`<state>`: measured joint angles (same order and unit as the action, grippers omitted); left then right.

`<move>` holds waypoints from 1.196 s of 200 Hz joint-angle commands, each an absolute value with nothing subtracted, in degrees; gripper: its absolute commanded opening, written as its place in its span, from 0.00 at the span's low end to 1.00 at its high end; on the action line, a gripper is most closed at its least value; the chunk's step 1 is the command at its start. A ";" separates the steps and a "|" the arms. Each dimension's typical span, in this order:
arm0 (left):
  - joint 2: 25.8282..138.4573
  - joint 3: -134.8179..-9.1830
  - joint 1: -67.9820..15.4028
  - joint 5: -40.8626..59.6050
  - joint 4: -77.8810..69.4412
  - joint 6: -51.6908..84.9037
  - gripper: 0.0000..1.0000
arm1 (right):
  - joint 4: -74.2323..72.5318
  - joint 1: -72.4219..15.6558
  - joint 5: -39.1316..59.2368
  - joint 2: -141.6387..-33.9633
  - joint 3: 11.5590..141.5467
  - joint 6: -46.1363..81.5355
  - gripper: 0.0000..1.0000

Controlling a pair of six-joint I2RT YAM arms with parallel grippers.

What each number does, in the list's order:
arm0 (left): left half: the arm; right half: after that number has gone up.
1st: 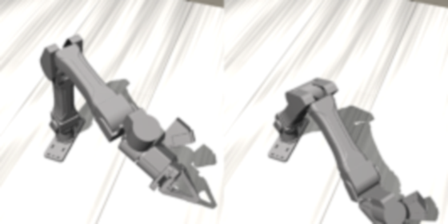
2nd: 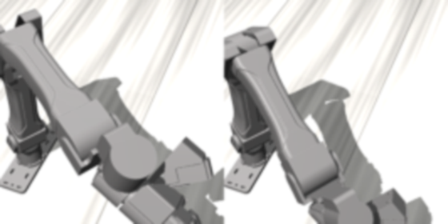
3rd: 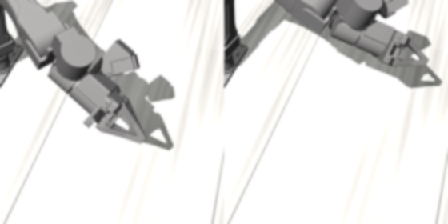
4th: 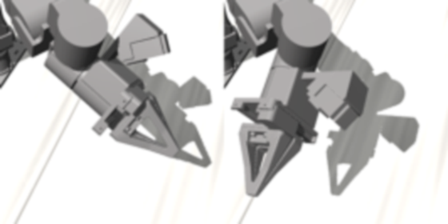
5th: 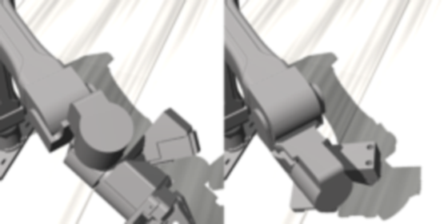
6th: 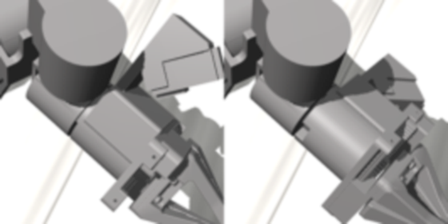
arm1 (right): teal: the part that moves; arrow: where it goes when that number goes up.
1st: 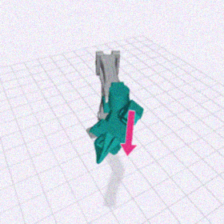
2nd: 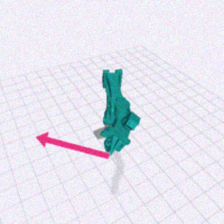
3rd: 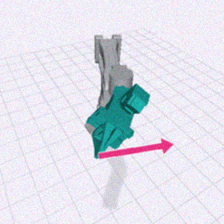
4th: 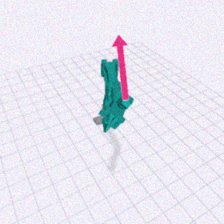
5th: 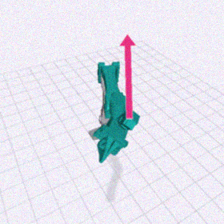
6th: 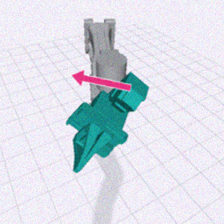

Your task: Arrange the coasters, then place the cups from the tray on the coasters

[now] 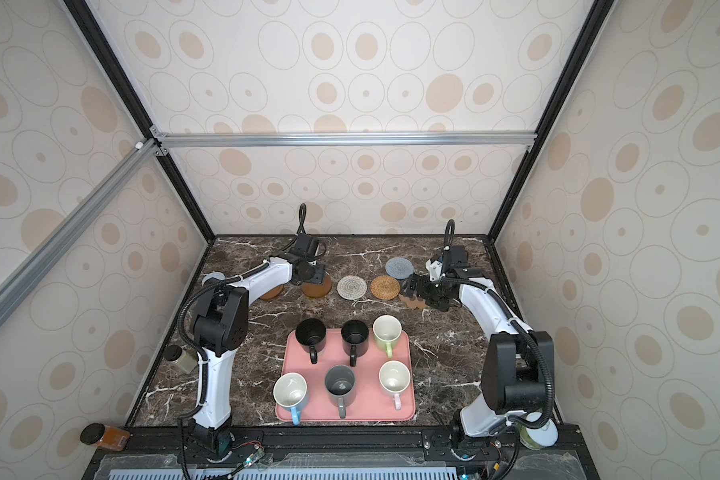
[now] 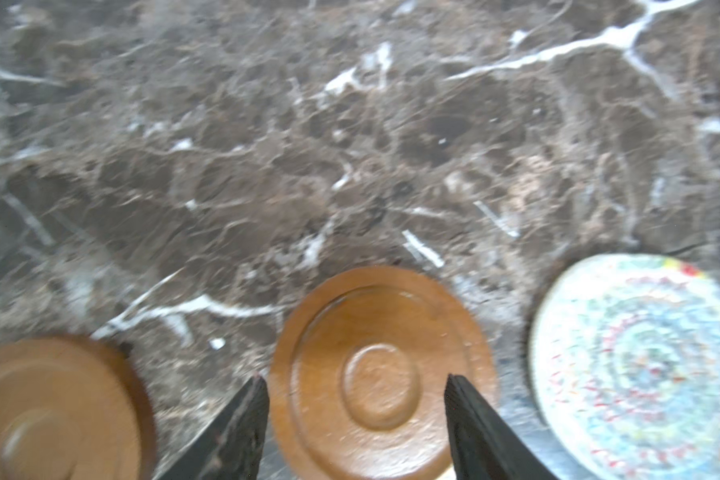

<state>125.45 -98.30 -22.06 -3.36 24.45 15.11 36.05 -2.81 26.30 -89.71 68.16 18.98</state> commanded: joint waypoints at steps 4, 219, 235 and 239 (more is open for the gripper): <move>128.28 -100.97 -21.71 0.81 24.91 15.99 0.68 | 37.56 -2.04 25.67 -87.72 66.65 17.93 1.00; 124.28 -88.14 -19.19 -3.63 24.76 19.78 0.73 | 36.65 -1.32 26.39 -87.45 65.79 18.37 1.00; 124.02 -88.00 -18.97 -4.11 24.95 19.56 0.73 | 36.64 -1.24 26.32 -87.34 65.75 18.29 1.00; 123.95 -88.02 -18.98 -4.13 25.00 19.53 0.73 | 36.63 -1.17 26.30 -87.34 65.79 18.28 1.00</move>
